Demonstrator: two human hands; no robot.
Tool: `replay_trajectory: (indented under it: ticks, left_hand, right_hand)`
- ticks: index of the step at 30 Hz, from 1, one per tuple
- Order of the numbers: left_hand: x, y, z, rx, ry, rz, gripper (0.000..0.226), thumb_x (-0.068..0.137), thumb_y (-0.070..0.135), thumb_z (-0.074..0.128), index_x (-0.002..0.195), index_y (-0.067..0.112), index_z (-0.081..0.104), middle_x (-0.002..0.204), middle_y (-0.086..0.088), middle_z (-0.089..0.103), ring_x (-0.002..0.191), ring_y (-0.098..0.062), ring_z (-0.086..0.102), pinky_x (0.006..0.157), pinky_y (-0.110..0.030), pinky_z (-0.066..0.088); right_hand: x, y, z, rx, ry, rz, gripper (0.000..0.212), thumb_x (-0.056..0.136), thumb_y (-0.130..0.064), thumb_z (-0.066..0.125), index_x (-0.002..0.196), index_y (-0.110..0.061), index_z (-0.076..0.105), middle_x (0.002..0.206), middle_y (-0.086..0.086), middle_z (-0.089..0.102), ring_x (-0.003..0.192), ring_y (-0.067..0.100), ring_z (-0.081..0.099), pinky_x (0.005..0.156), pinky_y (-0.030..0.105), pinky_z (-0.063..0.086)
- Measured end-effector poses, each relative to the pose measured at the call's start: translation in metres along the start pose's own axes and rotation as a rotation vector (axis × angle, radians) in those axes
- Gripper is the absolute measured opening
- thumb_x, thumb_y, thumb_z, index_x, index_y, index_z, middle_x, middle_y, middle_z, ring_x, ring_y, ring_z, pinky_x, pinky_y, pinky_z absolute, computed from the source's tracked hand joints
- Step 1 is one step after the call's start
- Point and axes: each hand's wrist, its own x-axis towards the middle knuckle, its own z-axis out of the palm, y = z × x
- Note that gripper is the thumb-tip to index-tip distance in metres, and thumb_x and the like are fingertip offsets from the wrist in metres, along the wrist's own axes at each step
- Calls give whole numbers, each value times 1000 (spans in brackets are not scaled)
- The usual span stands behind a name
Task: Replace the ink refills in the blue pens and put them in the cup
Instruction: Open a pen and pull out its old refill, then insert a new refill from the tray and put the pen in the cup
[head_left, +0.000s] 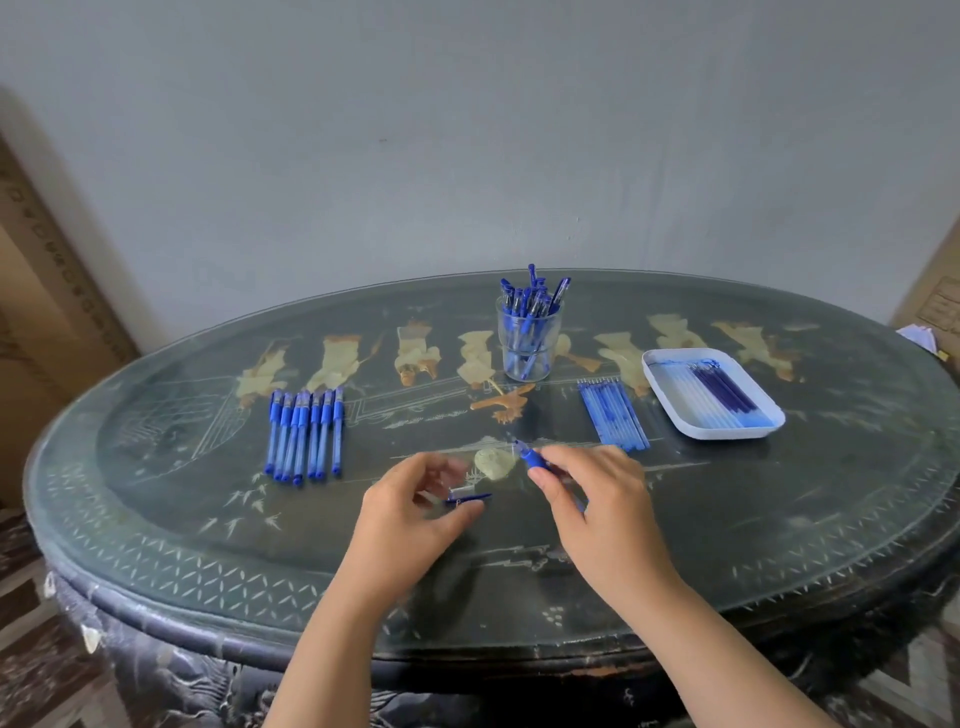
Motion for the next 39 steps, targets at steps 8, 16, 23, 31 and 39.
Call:
replay_trajectory:
  ticks: [8, 16, 23, 31, 39]
  left_hand:
    - [-6, 23, 23, -430, -256, -62, 23, 72, 8, 84, 91, 6, 70, 92, -9, 74, 91, -29, 70, 83, -31, 57]
    - [-5, 21, 21, -425, -229, -82, 15, 73, 2, 82, 80, 10, 72, 82, -8, 73, 77, -20, 68, 76, -33, 59]
    - [-4, 24, 11, -313, -239, -68, 18, 72, 9, 84, 78, 21, 74, 80, -4, 74, 78, -27, 70, 80, -40, 59]
    - [-3, 30, 1, -280, -222, -23, 19, 71, 8, 85, 78, 20, 73, 78, 0, 74, 73, -20, 70, 72, -26, 57]
    - [-2, 25, 1, -92, -167, 41, 19, 72, 9, 85, 82, 20, 73, 76, 10, 73, 71, -3, 69, 70, -11, 50]
  right_hand:
    - [13, -36, -12, 479, -48, 383, 8, 83, -27, 74, 87, -33, 73, 84, -10, 72, 80, 8, 67, 73, 28, 55]
    - [26, -42, -27, 562, -120, 529, 9, 85, -34, 72, 93, -29, 74, 81, -12, 72, 74, 4, 65, 71, 25, 53]
    - [50, -44, -46, 546, -231, 563, 6, 87, -29, 72, 86, -26, 76, 67, -22, 65, 62, -7, 56, 59, 8, 42]
    - [62, -54, -52, 626, -259, 588, 8, 86, -26, 72, 85, -21, 77, 68, -9, 65, 59, 2, 53, 59, 20, 45]
    - [86, -68, -63, 684, -109, 501, 11, 103, -22, 45, 98, -16, 53, 74, 9, 72, 52, 23, 64, 43, 33, 51]
